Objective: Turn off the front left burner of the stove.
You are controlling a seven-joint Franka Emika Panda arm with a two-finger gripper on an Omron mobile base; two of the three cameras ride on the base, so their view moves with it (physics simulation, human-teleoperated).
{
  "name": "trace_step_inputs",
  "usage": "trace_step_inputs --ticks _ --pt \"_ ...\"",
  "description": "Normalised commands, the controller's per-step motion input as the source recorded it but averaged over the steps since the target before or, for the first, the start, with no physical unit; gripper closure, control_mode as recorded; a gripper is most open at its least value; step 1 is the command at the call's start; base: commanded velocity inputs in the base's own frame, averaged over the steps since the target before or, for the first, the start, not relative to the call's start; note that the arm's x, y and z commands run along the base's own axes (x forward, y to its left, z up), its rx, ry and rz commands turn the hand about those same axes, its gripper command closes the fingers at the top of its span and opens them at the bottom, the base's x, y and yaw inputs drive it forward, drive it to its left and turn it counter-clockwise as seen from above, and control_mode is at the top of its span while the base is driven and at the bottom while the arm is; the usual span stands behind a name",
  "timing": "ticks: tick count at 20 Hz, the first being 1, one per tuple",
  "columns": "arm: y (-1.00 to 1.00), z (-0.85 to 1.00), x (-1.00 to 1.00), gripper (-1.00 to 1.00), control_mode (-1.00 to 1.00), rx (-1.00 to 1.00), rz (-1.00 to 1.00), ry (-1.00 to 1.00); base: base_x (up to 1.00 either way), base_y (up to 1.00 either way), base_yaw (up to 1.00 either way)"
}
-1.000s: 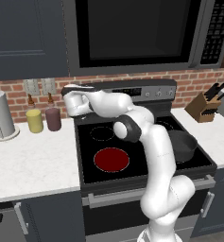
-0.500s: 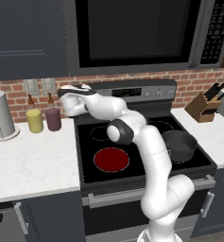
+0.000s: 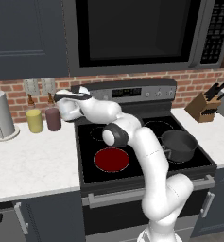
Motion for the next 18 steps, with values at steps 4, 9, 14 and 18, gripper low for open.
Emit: trace_step_inputs --ticks 4,9,14,18 --pt "0.00 -0.10 0.14 -1.00 -1.00 0.00 0.00 -0.04 0.00 0.00 0.00" --pt "0.00 -0.02 0.35 -1.00 -1.00 0.00 0.00 0.00 0.00 0.00 0.00" --pt "0.00 -0.06 0.38 -1.00 -1.00 0.00 0.00 0.00 0.00 0.00 0.00" --pt "0.00 -0.08 0.39 -1.00 -1.00 0.00 0.00 0.00 0.00 0.00 0.00"
